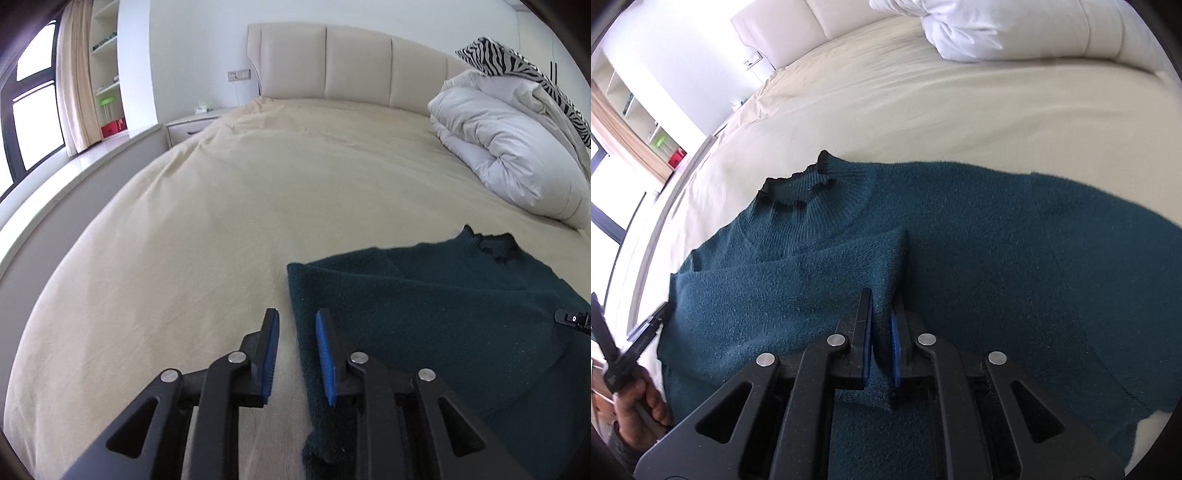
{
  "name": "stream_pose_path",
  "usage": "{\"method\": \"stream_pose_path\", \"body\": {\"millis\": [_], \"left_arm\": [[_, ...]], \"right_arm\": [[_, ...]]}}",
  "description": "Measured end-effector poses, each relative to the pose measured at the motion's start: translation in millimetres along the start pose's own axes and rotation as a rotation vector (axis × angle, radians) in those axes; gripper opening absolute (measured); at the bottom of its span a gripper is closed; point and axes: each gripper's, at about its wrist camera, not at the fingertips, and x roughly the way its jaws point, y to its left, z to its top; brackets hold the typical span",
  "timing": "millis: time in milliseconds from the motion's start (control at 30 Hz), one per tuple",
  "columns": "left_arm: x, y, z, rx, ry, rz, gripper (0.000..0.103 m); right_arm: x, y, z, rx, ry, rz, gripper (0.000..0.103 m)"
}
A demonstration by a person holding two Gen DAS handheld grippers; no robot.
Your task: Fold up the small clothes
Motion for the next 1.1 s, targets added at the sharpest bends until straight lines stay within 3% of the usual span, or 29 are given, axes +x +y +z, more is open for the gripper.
{"method": "stream_pose_path", "body": {"millis": [100,200,300,400,500,567,600,667,700,733,833,900,1000,1100], "left_arm": [[-17.8,-12.6,0.0,0.045,-0.059,0.022,0.030],[-1.8,-24.9,-6.9,0.095,-0.003,-0.004,0.030],[31.2,-28.3,-24.4,0.113,0.106,-0.004,0.031],[31.3,-24.2,-20.6,0.088,0.112,-0.034,0.032],[28.2,-16.9,-19.9,0.059,0.109,-0.065,0.034],[16.3,-14.0,-20.2,0.030,0.104,-0.025,0.055],[7.0,-11.5,-20.3,0.007,0.089,-0.025,0.058],[-14.1,-10.7,-22.0,-0.005,0.049,-0.083,0.064],[-22.9,-13.1,-23.5,0.003,0.039,-0.102,0.065],[-30.4,-15.3,-25.3,0.006,0.036,-0.122,0.065],[-45.4,-22.5,-33.2,-0.038,0.073,-0.231,0.065],[-52.2,-30.7,-39.1,-0.064,0.100,-0.290,0.066],[-57.6,-45.0,-49.3,-0.100,0.153,-0.374,0.068],[-61.3,-61.1,-56.6,-0.103,0.183,-0.415,0.068]], "right_arm": [[-16.8,-6.8,-3.6,0.035,-0.033,-0.028,0.016],[-39.3,-5.0,-9.1,0.035,-0.116,-0.082,0.026],[-39.7,9.2,-15.5,-0.012,-0.107,0.055,0.026],[-3.7,7.8,-24.8,-0.006,0.030,0.065,0.024],[-15.8,-15.7,-31.4,0.088,-0.030,0.150,0.023],[-37.9,-32.3,-37.2,0.151,-0.059,0.127,0.025],[-54.8,-44.7,-42.9,0.178,-0.093,0.134,0.026],[-91.1,-82.8,-57.1,0.273,-0.182,0.173,0.046],[-113.7,-112.5,-69.8,0.355,-0.238,0.162,0.072],[-130.1,-135.2,-80.8,0.412,-0.282,0.147,0.081],[-177.0,-221.1,-120.9,0.618,-0.373,0.081,0.081],[-194.0,-269.1,-148.5,0.770,-0.389,0.035,0.080],[-212.8,-326.4,-184.4,0.931,-0.424,0.008,0.069],[-218.8,-364.2,-197.6,1.021,-0.453,0.058,0.049]]}}
